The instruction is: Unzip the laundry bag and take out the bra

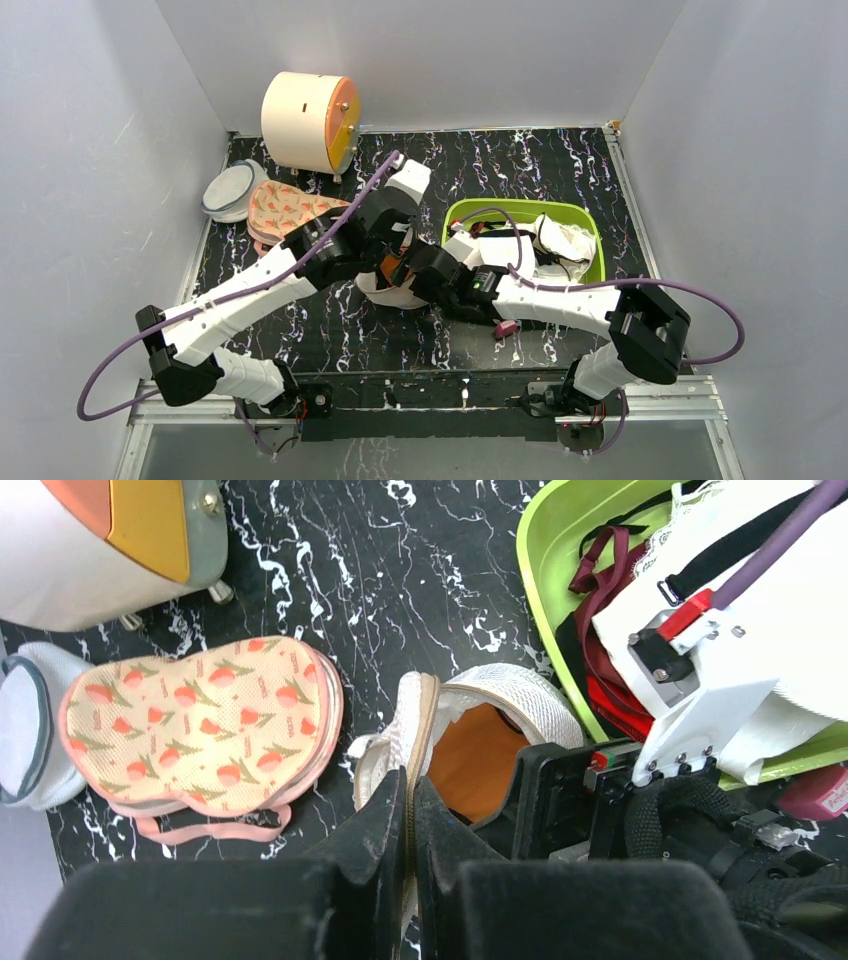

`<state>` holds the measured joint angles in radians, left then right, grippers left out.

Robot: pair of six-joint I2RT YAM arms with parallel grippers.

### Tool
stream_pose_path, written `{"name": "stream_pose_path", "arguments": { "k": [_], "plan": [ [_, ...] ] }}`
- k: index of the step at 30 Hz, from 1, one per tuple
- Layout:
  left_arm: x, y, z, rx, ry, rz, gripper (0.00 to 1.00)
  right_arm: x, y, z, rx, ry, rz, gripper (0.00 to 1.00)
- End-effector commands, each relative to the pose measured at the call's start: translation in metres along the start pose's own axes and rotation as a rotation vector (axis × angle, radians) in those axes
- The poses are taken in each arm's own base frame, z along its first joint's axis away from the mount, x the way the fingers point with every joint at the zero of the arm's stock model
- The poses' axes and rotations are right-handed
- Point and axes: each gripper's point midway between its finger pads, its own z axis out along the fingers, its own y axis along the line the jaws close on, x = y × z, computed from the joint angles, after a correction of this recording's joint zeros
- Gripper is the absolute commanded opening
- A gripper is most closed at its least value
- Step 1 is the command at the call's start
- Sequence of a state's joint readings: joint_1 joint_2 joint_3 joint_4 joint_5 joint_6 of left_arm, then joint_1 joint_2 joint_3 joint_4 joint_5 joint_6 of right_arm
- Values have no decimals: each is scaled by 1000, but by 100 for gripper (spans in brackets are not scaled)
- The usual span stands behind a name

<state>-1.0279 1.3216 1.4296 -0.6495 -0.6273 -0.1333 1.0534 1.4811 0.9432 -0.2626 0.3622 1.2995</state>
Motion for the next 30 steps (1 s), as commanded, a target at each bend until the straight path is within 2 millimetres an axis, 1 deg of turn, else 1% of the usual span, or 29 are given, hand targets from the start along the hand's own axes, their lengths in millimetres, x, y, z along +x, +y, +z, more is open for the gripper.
{"name": "stream_pose_path", "arguments": {
  "k": [1,3,6,8,10,13,14,16,17,21,23,26,30],
  "plan": [
    [14,14,-23,-40,128,-68,0,-24,-4,-6,49,-109,-60,78],
    [12,20,-31,-50,151,-83,0,-24,-9,-10,54,-104,-101,67],
    [16,21,-28,-37,208,-93,0,-25,-14,-18,56,-90,-185,57],
    [22,28,-21,-35,245,-117,0,-27,-15,-25,58,-79,-264,48],
    [31,42,-13,-34,286,-167,0,-31,-15,-31,49,-78,-359,41],
    [42,60,2,-23,312,-251,0,-40,-7,-36,-8,-61,-501,37],
    [44,65,2,-4,298,-285,0,-42,-2,-37,-45,-39,-541,36],
    [52,74,9,16,311,-351,0,-49,5,-35,-124,8,-607,27],
    [56,77,11,21,326,-371,0,-54,8,-33,-157,31,-628,24],
    [71,89,16,4,348,-427,0,-70,0,-21,-232,176,-721,22],
    [80,90,17,8,364,-441,0,-71,-6,-14,-254,270,-785,20],
    [93,97,18,-37,392,-431,0,-72,-14,-1,-221,366,-881,18],
    [115,98,22,-69,438,-427,0,-73,-16,19,-213,427,-895,16]
  ]
}}
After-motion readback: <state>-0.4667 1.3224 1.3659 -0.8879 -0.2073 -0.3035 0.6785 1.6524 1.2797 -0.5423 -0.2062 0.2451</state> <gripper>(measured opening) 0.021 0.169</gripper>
